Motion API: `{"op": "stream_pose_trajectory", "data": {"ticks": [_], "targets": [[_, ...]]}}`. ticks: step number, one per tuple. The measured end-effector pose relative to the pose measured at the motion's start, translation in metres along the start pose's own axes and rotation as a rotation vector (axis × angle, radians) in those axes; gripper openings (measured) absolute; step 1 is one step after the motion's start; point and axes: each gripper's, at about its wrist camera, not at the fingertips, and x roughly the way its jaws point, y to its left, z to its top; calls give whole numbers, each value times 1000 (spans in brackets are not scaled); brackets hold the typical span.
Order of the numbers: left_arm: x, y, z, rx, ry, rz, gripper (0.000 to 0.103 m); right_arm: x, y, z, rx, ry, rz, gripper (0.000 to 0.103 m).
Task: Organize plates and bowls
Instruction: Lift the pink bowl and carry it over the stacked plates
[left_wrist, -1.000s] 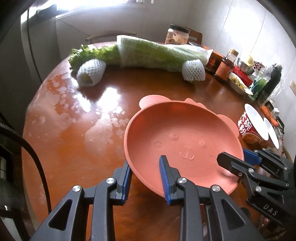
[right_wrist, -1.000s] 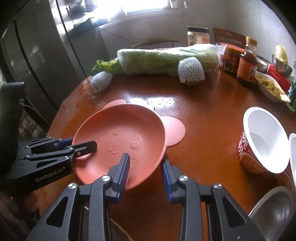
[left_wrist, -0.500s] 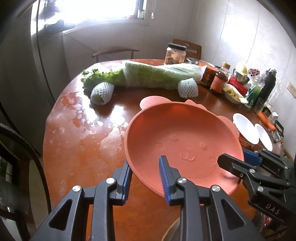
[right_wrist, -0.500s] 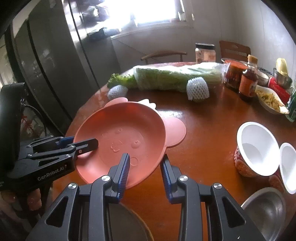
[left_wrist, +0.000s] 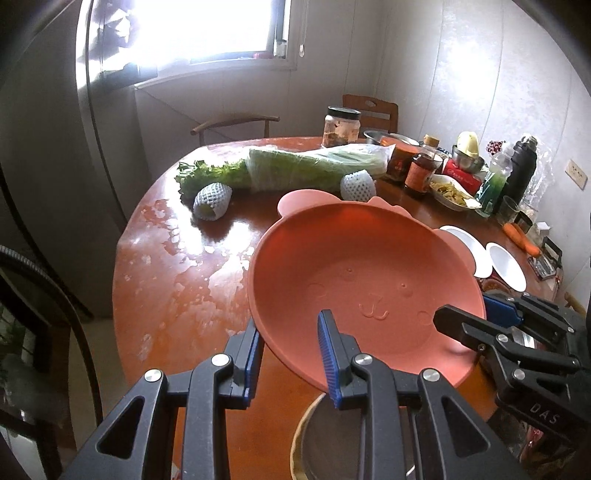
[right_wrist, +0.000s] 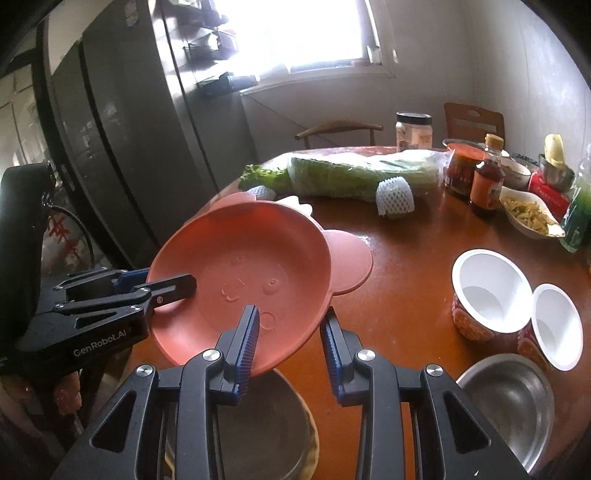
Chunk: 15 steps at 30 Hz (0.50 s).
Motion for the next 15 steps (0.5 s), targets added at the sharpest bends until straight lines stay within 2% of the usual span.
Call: {"op": "stream_pose_trajectory", "data": {"ticks": [15], "targets": [[-35, -23, -30, -1, -38, 46, 30, -27, 4, -22, -65, 2, 24, 35]]}}
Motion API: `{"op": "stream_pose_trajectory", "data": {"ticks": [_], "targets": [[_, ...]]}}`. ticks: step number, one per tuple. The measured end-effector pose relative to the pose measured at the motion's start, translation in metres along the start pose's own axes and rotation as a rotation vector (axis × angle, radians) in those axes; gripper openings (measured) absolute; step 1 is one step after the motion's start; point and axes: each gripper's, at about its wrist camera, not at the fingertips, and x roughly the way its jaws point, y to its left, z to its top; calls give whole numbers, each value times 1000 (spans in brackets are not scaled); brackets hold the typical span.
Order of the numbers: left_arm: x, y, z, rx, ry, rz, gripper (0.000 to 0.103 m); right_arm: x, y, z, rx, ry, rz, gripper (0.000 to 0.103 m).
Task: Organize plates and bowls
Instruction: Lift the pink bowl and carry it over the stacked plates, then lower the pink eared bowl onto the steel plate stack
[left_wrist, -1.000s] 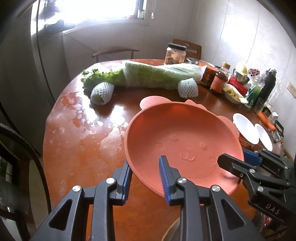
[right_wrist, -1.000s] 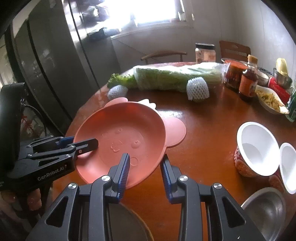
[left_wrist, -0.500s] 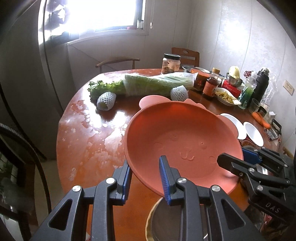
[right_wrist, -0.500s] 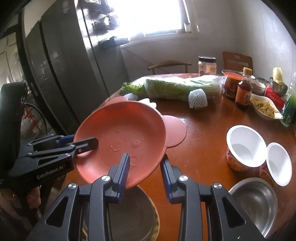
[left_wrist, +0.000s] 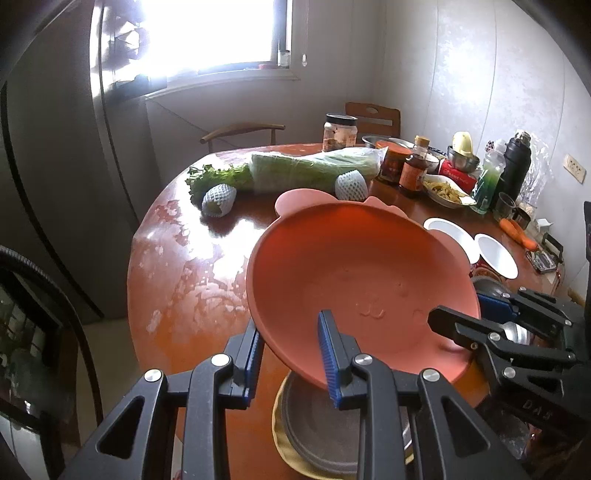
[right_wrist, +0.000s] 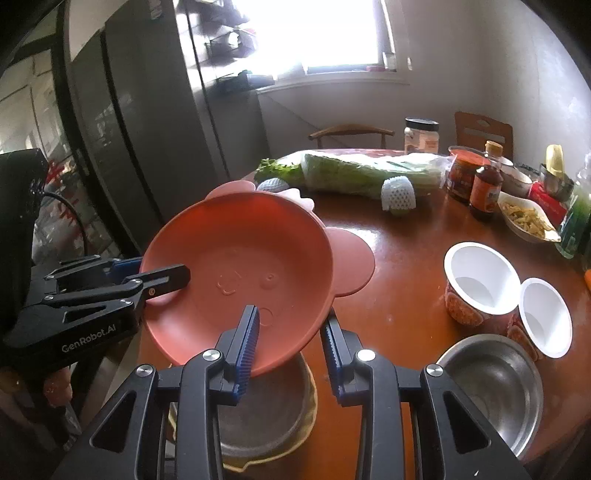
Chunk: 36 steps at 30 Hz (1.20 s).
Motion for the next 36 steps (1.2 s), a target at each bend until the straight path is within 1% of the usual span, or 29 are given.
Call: {"op": "stream_pose_trajectory", "data": {"ticks": [5, 14, 21, 29, 36], "targets": [[-6, -2, -15, -22, 3, 8, 30, -6, 4, -7, -33, 3, 9, 35], [-13, -3, -49, -57, 22, 30, 30, -9, 13, -30, -84, 46, 35, 35], [-14, -7, -73, -78, 42, 33, 30, -8, 17, -46, -117, 84, 45, 35], [-9, -12, -91, -87, 73, 28, 30, -3, 15, -60, -133, 125, 50, 35], [-6, -16, -99, -88, 86, 45, 31, 5, 13, -64, -140, 149, 48, 35]]}}
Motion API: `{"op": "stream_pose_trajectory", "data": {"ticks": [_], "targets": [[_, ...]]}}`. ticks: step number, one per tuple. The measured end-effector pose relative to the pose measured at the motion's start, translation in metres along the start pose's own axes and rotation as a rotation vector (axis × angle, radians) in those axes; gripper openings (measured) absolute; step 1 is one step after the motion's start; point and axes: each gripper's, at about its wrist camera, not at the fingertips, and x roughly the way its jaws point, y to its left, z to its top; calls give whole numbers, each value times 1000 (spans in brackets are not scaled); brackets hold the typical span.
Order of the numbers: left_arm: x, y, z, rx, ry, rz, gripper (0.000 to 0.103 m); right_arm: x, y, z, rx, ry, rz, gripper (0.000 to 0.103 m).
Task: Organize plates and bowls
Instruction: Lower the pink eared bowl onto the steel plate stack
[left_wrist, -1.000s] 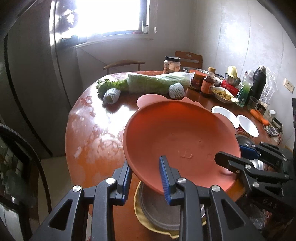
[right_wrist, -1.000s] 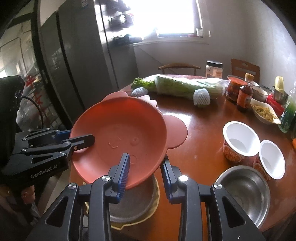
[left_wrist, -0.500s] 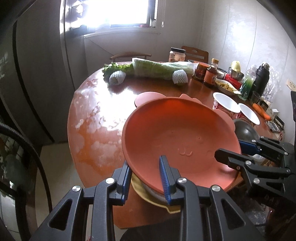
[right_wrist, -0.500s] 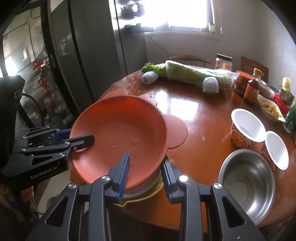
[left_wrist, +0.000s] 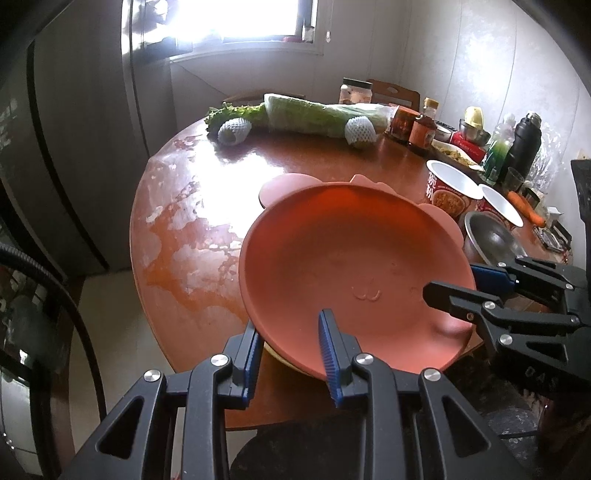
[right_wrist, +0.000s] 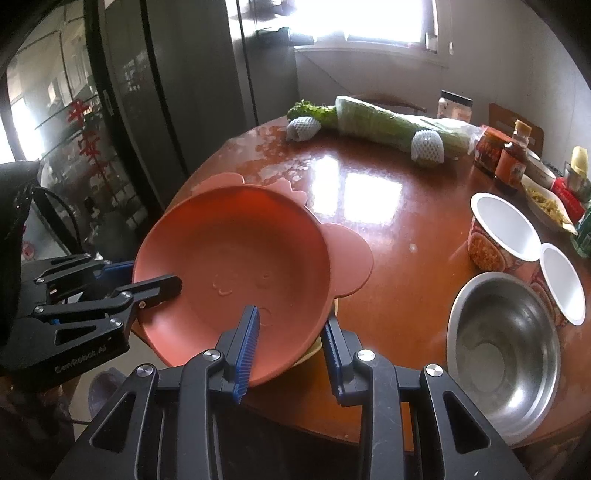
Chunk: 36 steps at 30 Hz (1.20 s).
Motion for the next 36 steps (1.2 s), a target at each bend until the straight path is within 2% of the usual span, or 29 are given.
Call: {"op": "stream_pose_trajectory", "data": {"ticks": [13, 20, 24, 36], "targets": [[8, -3, -5, 10, 10, 30, 31, 14, 1, -2, -18, 34, -21, 34], [10, -8, -5, 7, 4, 89, 33, 19, 2, -1, -26, 35, -35, 34], [8, -13, -7, 38, -2, 128, 37, 20, 2, -1, -27, 37, -35, 34], [9, -4, -7, 3, -2, 127, 53, 21, -1, -1, -15, 38, -49, 34]]}}
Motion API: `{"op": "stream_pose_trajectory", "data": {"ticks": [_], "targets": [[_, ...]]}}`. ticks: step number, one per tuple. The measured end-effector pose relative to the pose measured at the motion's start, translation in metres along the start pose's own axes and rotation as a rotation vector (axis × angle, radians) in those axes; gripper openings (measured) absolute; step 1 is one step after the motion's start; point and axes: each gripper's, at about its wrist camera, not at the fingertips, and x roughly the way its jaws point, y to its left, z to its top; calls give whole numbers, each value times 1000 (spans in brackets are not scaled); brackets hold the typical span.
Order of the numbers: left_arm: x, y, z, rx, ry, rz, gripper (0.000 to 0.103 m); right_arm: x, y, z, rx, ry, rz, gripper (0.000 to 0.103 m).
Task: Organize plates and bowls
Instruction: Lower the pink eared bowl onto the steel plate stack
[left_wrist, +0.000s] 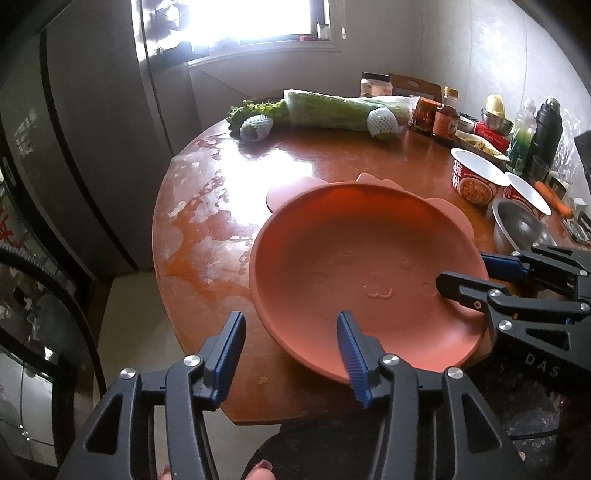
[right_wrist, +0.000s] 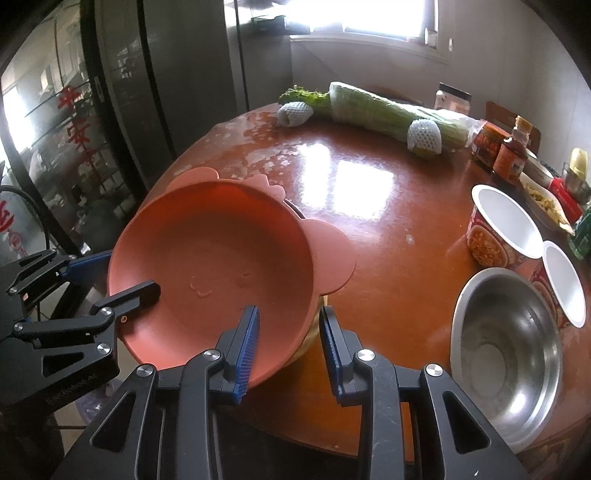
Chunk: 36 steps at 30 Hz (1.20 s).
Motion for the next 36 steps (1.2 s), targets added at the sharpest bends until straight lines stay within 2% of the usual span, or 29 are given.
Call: {"op": "stream_pose_trajectory", "data": {"ticks": [7, 14, 28, 36], "targets": [[3, 8, -1, -42, 10, -41, 61, 1, 1, -1, 7, 8, -2, 34], [11, 5, 5, -65, 25, -95, 63, 3, -1, -1, 22, 8, -2, 36], [11, -2, 7, -36, 29, -73, 63, 5, -5, 1, 32, 9, 5, 38], [4, 7, 10, -57, 6, -62, 63, 5, -2, 3, 23, 17, -2, 38]]}}
